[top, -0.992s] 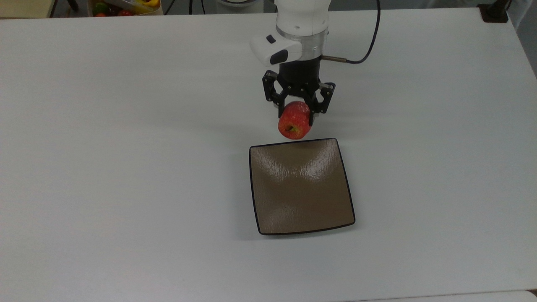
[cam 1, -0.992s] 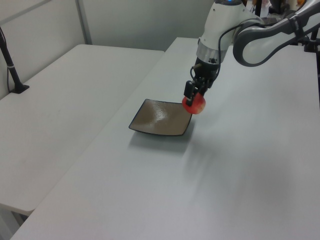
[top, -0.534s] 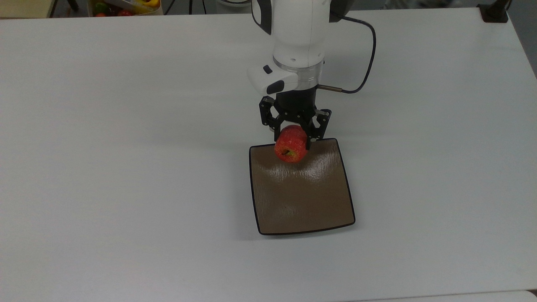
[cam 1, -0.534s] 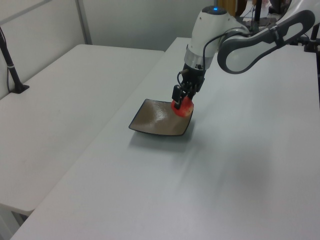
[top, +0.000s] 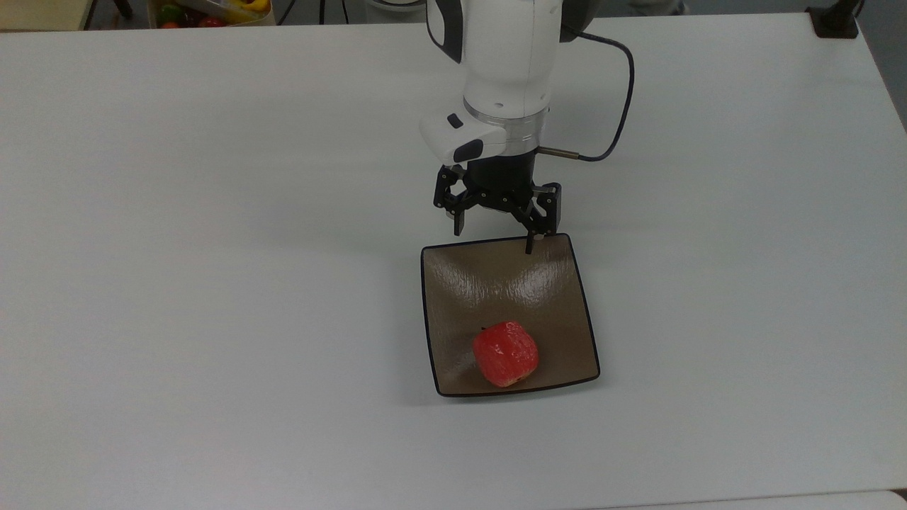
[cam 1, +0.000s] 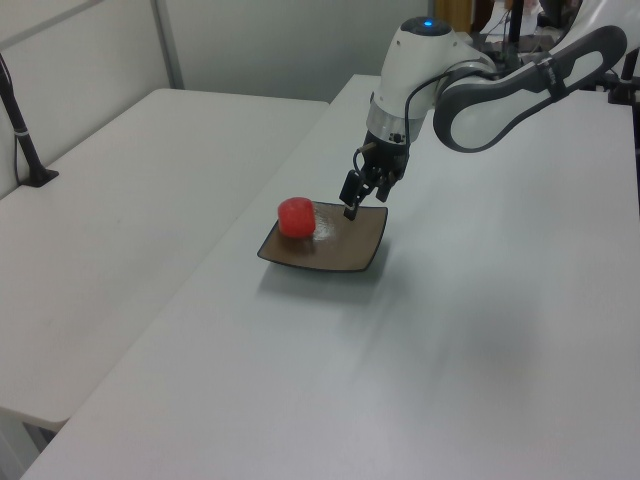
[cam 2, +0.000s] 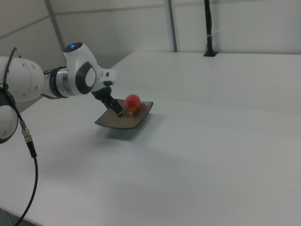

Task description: Apples placed on a ceramic plate

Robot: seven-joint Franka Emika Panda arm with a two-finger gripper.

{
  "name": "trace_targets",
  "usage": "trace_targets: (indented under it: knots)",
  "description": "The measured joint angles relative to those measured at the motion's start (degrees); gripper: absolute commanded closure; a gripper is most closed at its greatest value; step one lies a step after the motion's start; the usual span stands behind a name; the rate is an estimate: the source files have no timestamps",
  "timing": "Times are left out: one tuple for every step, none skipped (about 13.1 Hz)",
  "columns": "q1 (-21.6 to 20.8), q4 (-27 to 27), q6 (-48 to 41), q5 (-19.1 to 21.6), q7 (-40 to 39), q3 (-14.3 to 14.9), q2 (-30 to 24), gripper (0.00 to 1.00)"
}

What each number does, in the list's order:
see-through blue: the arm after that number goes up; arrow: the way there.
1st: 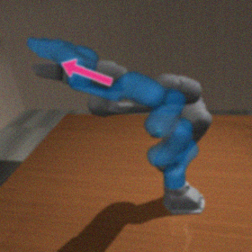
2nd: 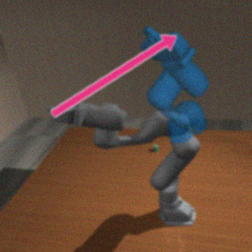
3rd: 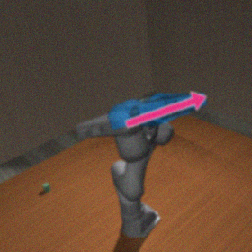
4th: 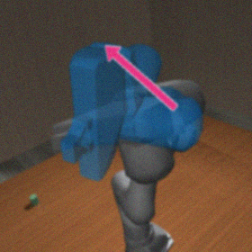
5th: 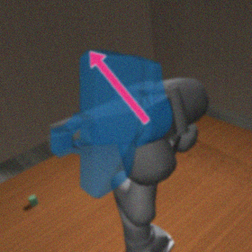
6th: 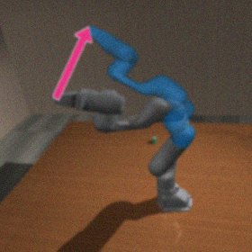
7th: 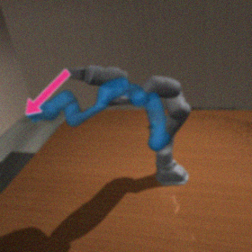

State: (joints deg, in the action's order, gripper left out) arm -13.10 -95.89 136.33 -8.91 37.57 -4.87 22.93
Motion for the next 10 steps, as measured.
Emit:
trace_targets:
  knots:
    - [0.1,0.5,0.0,0.0,0.0,0.0,0.0,0.00]
    - [0.1,1.0,-0.6,-0.1,0.0,0.0,-0.2,0.00]
    - [0.2,1.4,-2.1,-0.2,-0.1,0.0,-0.5,0.00]
    - [0.2,1.7,-4.5,-0.4,-0.8,0.0,-1.0,0.00]
    - [0.2,2.0,-7.1,-0.4,-2.3,0.0,-1.7,0.00]
    - [0.2,2.1,-10.0,-0.4,-4.4,0.0,-2.6,0.00]
    - [0.2,2.1,-13.1,-0.4,-6.8,0.0,-3.6,0.00]
    - [0.1,2.0,-16.3,-0.4,-9.4,0.0,-4.6,0.00]
    - [0.1,1.8,-19.1,-0.4,-11.8,0.0,-5.7,0.00]
    - [0.1,1.5,-21.4,-0.3,-13.5,0.1,-6.7,0.00]
